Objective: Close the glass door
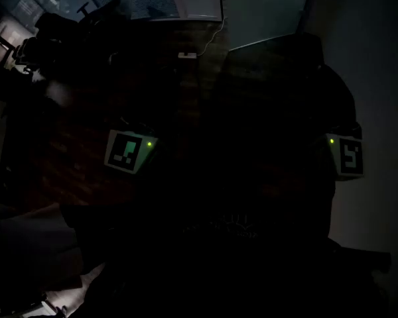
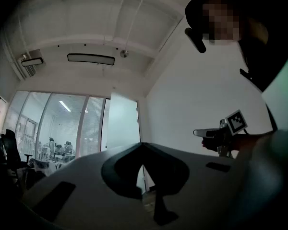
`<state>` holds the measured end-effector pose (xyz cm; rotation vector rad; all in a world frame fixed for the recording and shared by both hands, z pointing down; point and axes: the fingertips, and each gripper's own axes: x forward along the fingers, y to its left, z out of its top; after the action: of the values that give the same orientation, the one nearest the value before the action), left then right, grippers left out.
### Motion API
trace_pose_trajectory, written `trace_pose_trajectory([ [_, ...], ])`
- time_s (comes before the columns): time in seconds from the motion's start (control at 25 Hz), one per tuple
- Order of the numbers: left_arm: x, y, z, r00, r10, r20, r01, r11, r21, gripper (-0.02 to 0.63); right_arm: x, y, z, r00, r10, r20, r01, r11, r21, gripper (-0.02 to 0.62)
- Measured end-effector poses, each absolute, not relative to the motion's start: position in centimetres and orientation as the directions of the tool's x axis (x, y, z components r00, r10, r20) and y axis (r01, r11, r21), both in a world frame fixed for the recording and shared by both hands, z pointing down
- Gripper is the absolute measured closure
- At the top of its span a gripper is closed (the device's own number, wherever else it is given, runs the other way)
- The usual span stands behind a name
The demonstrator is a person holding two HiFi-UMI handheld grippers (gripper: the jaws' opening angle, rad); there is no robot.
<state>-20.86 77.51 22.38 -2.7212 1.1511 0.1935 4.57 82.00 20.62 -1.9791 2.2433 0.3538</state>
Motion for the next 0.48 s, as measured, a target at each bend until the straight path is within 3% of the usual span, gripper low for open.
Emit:
trace_pose_trajectory([
  [0.48, -20.30, 77.65, 22.83, 0.697, -0.693, -0.185, -0.715, -0.690, -0.110, 0.604, 5.03, 82.08, 20.91, -0.128, -0.958, -0.255, -0.990, 0.108, 0.092, 0.594],
])
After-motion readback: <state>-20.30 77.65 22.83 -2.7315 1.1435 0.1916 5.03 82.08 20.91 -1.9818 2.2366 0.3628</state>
